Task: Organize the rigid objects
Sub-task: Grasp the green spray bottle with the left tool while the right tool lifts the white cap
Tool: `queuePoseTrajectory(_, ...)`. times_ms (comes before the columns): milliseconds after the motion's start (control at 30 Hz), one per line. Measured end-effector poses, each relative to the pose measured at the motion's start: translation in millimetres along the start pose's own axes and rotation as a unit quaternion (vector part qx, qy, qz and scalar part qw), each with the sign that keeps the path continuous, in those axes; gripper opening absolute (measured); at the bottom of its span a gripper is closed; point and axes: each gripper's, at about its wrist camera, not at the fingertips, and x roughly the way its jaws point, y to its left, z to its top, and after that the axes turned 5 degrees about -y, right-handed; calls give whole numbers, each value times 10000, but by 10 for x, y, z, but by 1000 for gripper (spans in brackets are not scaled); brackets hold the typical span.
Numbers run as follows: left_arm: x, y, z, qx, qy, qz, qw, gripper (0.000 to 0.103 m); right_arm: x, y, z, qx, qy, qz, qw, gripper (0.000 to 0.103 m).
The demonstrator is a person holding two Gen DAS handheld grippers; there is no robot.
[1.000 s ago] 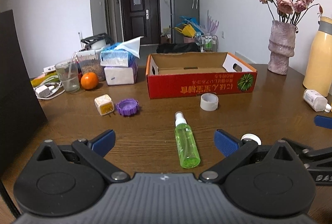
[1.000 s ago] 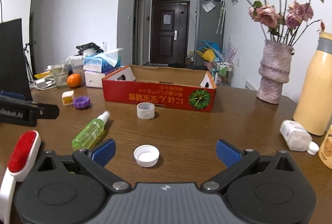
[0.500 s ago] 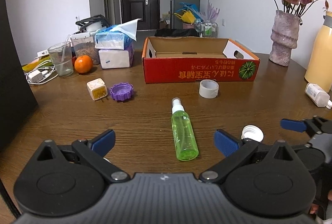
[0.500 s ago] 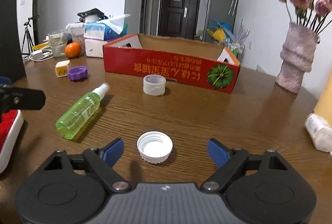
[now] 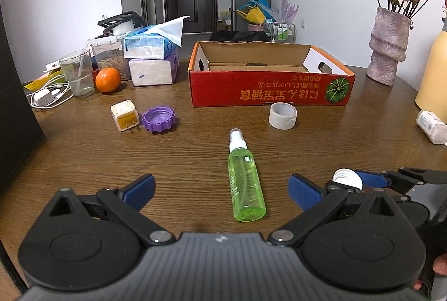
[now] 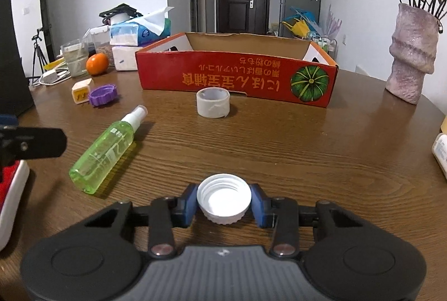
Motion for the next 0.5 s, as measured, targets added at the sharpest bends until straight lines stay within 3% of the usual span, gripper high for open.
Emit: queuePoseTrajectory(500,348,-137,129,-36,406,28,9992,103,-141,-194,46,273,-438,-256,9983,39)
